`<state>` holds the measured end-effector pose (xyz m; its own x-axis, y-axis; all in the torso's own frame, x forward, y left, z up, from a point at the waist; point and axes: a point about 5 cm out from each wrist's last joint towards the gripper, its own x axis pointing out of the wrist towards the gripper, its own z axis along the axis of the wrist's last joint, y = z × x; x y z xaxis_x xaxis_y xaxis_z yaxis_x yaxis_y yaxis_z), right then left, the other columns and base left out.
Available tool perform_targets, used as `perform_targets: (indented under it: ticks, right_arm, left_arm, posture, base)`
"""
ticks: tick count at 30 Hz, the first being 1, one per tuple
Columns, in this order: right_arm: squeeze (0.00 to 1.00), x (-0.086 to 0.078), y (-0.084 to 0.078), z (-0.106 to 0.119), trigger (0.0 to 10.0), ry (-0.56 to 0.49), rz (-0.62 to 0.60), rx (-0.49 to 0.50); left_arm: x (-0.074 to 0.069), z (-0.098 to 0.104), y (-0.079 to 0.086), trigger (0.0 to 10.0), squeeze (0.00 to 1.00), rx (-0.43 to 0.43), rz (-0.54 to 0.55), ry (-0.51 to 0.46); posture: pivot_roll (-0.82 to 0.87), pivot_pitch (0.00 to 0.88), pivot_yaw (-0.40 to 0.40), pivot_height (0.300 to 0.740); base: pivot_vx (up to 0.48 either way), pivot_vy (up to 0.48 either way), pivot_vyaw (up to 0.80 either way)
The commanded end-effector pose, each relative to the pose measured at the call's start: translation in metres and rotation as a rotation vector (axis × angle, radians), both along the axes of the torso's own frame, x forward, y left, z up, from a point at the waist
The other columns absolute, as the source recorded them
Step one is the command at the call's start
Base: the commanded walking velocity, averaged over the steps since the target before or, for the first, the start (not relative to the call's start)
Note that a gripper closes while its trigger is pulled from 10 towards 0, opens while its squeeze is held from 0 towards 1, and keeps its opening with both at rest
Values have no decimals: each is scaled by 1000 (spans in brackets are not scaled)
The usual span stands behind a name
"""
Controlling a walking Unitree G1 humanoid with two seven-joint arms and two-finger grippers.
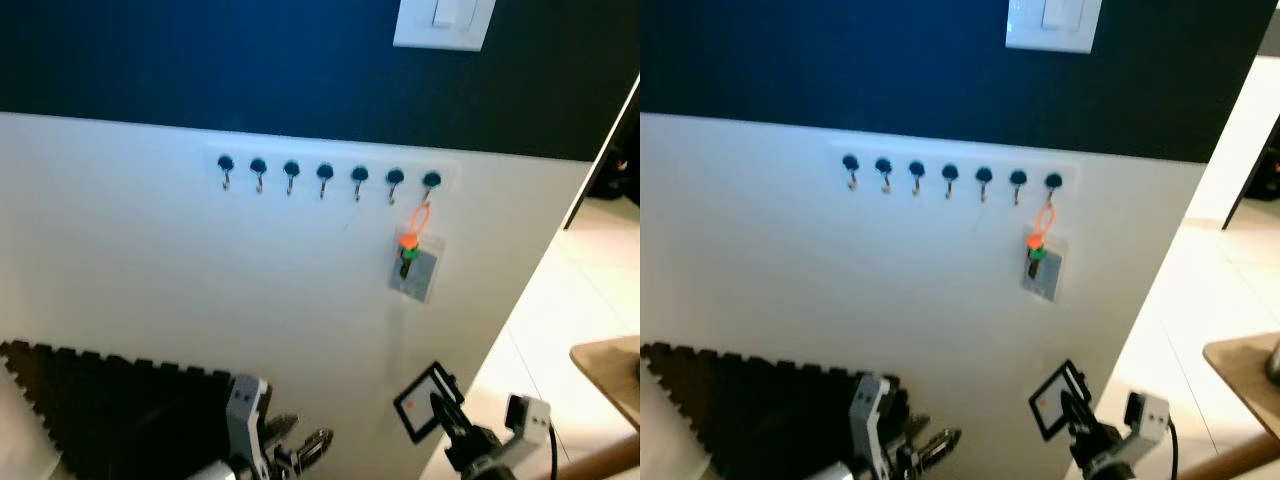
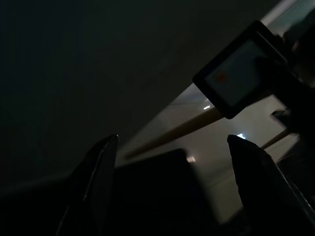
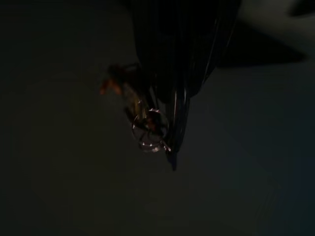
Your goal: Hang keys on a hook
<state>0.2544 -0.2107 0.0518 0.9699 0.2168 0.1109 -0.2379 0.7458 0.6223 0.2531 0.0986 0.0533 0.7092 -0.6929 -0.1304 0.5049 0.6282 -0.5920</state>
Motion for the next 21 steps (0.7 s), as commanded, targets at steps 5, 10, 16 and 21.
perform_targets:
  ticks: [5,10,16,21]
  right_arm:
    - [0,-12,2,28,10000,-141,164,255]
    - [0,-18,5,37,10000,-172,279,324]
    - [0,-20,0,47,10000,-182,297,430]
    - [0,-22,0,44,10000,-135,303,438]
  left_arm:
    - [-5,4,-1,10000,0,-205,12,162]
    - [1,17,0,10000,0,-367,54,200]
    - [7,30,6,10000,0,-446,111,169]
    - [13,41,13,10000,0,-470,162,80]
  posture:
    - [52,84,-42,740]
    - [50,84,-46,740]
    - [49,84,-51,740]
    - [47,86,-55,740]
  base:
    - [0,0,0]
    - [0,0,0]
    - [0,0,0]
    - [0,0,0]
